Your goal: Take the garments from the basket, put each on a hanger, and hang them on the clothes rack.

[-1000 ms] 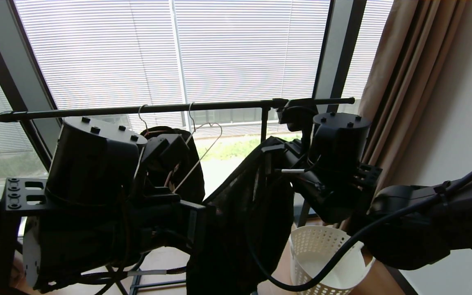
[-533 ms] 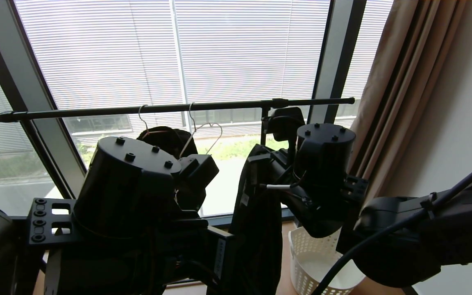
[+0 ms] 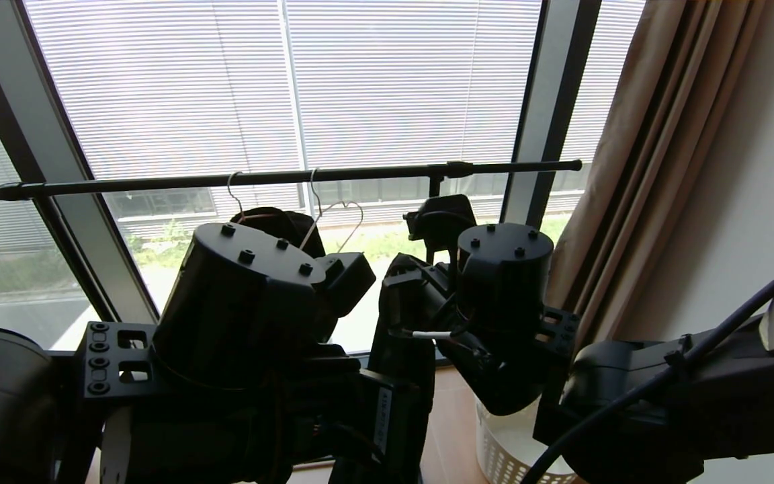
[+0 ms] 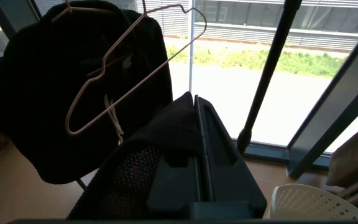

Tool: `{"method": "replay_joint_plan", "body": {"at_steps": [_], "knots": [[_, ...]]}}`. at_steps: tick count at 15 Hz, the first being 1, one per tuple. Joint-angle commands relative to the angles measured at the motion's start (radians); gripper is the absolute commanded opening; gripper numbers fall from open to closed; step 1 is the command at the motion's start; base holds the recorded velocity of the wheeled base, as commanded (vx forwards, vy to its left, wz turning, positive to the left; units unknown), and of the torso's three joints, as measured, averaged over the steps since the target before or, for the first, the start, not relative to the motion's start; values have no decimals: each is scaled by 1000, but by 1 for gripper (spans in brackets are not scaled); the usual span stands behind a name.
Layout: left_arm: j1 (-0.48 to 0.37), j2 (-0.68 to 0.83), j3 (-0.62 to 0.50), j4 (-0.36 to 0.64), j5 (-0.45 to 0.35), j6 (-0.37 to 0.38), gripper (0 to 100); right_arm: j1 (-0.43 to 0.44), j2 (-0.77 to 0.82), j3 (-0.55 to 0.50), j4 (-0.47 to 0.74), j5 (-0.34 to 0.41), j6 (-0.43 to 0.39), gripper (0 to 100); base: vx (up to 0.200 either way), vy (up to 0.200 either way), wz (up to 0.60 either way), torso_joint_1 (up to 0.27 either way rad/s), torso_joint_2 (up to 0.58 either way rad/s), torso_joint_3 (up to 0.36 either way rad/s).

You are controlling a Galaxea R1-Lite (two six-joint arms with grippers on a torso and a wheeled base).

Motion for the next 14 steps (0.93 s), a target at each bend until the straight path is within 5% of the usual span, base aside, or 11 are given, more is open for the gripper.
{"method": "replay_joint_plan", "body": {"at_steps": [1,7,14], "knots": [[12,-4,12,1,3,0,0,-12,-4,-4,-2,0,0,0,0,0,0,0,0,0],[224,-94,49,4,3,35,0,-139,-98,16,12,6,-74,0,0,0,0,0,0,0],[333,-19,-110,4,2,53,0,-100,-245,197,9,18,-233,0,0,0,0,0,0,0]]}}
